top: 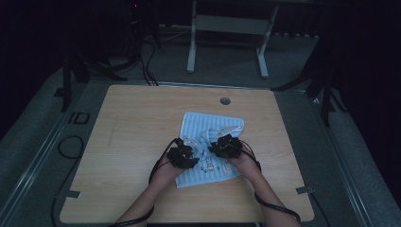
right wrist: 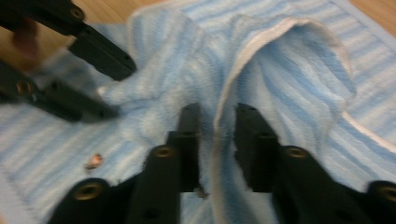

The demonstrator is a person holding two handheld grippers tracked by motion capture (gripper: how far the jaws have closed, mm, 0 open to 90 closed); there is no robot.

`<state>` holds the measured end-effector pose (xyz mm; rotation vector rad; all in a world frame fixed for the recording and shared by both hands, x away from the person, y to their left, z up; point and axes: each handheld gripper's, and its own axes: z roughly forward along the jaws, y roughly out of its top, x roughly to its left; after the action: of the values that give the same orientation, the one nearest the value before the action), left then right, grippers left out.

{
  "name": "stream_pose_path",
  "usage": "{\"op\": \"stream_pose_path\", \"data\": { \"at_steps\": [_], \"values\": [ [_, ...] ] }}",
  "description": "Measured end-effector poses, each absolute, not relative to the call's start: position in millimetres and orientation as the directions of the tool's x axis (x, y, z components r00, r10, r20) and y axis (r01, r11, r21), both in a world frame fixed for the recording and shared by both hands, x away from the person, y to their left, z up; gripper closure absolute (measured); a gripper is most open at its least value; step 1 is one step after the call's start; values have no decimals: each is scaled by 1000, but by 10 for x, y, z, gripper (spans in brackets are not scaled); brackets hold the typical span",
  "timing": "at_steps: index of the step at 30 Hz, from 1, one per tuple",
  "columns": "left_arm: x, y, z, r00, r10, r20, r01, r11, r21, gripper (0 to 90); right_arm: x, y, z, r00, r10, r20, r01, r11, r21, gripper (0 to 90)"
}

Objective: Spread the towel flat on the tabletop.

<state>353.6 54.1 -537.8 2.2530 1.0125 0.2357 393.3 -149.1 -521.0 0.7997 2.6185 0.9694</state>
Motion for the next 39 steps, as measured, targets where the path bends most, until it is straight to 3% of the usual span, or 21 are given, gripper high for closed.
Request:
{"op": "stream_pose_path", "data": {
  "at_steps": [1, 2, 3, 4, 5, 13, 23, 39],
  "values": [
    [3549, 540, -5378, 683, 723, -103, 609, -486, 626, 685, 3937, -1498, -5212, -821, 570, -28, 414, 629, 658, 833],
    [3549, 540, -5378, 683, 723, -103, 609, -486, 626, 722, 3937, -1498, -5212, -821, 570, -28, 414, 629, 658, 833],
    [3550, 537, -5368, 682, 724, -106, 606, -478, 636, 722, 3935, -1512, -5207, -817, 576, -34, 415, 628, 659, 867],
    [3546, 535, -5361, 678, 728, -102, 607, -475, 637, 851, 3936, -1556, -5196, -810, 586, -24, 423, 612, 669, 881],
    [3539, 542, -5350, 681, 724, -113, 606, -470, 641, 864, 3913, -1605, -5172, -806, 591, -26, 419, 601, 681, 883],
    [3352, 664, -5113, 707, 699, -107, 566, -469, 678, 870, 3794, -1841, -5003, -796, 604, -37, 399, 570, 718, 883],
    [3300, 1028, -4800, 681, 722, -122, 565, -411, 716, 870, 3687, -2434, -4765, -727, 686, -31, 421, 481, 769, 883],
    [3919, 1051, -5074, 591, 797, -122, 678, -409, 611, 868, 3904, -2796, -5071, -630, 773, 71, 577, 405, 709, 883]
  ]
}}
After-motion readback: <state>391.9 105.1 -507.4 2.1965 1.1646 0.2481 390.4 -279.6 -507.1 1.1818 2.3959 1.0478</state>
